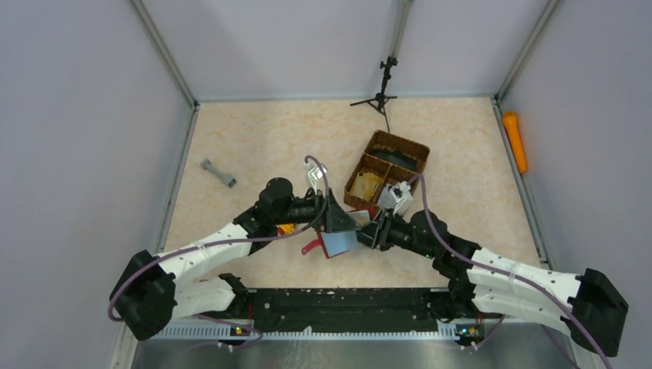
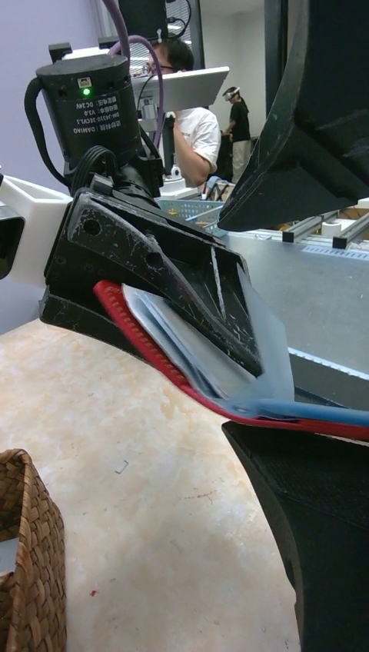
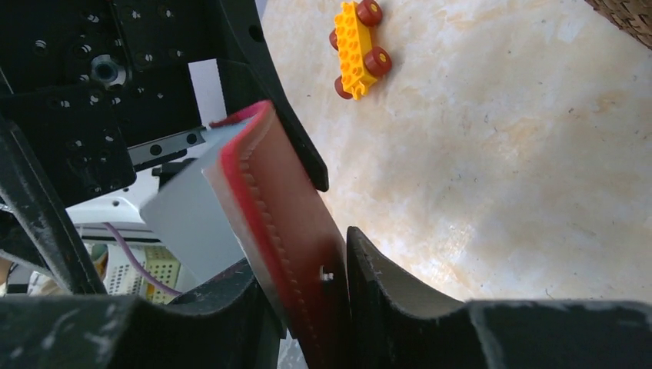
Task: Take the credit cards out of the card holder
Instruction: Remove the credit card from the card holder.
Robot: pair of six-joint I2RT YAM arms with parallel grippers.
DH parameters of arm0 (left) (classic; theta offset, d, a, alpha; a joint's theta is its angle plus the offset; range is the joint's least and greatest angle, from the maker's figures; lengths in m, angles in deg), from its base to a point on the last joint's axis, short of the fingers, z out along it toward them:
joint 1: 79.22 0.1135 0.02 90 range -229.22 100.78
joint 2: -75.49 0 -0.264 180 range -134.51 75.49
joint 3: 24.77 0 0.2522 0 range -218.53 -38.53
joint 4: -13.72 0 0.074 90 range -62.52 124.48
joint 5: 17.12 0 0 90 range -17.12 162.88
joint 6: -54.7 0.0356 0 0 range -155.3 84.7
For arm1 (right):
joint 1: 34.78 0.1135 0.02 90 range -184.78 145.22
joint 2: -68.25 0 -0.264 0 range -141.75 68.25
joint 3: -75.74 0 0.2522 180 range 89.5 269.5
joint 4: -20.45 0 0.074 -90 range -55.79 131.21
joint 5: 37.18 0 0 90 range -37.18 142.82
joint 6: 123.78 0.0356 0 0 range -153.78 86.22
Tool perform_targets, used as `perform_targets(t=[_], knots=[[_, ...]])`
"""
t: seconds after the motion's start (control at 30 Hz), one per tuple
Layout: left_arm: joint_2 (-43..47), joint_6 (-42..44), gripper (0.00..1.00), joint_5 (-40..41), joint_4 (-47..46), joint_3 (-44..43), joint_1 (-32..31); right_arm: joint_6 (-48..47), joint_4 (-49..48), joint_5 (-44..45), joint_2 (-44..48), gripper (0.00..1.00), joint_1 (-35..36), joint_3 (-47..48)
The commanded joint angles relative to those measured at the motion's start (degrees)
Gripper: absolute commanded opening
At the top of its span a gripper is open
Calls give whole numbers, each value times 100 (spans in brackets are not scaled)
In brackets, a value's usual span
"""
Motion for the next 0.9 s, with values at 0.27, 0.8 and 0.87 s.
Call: perform_targets(t=[0.27, 0.8, 0.87], knots=[[-178, 363, 83, 187, 516, -468, -55, -90, 21, 10, -292, 4, 59, 473], [-589, 712, 99, 1814, 2557, -1412, -275, -512, 411, 220, -694, 0, 202, 849], [-745, 630, 99, 1815, 2547, -1499, -288, -561, 484, 269, -739, 0, 227, 893]])
